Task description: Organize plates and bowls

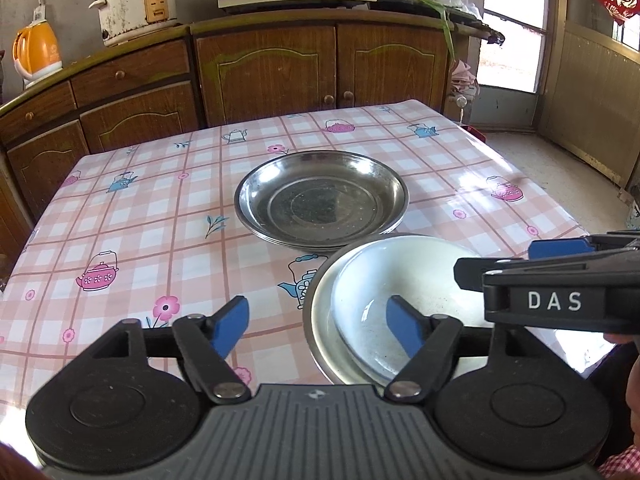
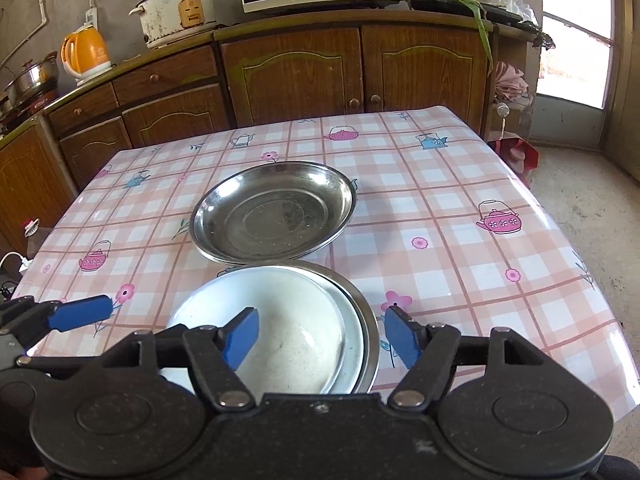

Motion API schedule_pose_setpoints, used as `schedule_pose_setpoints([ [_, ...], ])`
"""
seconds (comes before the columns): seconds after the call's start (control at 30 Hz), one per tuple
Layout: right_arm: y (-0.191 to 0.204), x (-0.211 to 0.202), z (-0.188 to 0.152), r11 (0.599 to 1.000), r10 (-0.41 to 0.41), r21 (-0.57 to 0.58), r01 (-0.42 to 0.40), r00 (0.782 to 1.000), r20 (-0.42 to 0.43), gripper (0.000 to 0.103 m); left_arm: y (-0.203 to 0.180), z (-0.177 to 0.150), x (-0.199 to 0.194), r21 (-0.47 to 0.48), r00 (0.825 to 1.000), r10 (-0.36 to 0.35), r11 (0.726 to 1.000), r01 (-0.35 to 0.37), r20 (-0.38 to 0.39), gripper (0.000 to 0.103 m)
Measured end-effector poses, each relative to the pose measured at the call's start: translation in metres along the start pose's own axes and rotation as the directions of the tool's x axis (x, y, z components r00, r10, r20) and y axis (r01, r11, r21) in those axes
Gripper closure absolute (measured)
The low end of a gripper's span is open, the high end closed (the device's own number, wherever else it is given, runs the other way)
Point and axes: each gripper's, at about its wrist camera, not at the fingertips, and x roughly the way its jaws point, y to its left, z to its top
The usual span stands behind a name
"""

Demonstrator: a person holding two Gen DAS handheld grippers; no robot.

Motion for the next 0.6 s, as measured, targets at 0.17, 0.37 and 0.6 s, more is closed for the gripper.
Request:
schedule_pose_setpoints([
  [0.17,-0.005,-0.010,-0.006,0.999,-0.005,0.042,0.002,0.997,0.077,0.011,0.004,-0.001,-0.004,-0.055,0.999,0.042,0.998,-0.041,0.020,0.006],
  [0.37,-0.010,-0.016,-0.011,0.997,0.037,0.063,-0.044,0.994,0.104,0.011,0.008,-0.002,-0.005,-0.088,1.000,0.012,0.996,-0.012,0.007,0.000],
  [0.6,-0.015,-0.017,-0.013,0.999,0.008,0.051,-0.014,0.994,0.107,0.011,0.000,-0.005,-0.008,-0.050,0.999,0.027,0.998,-0.025,0.039,0.000],
])
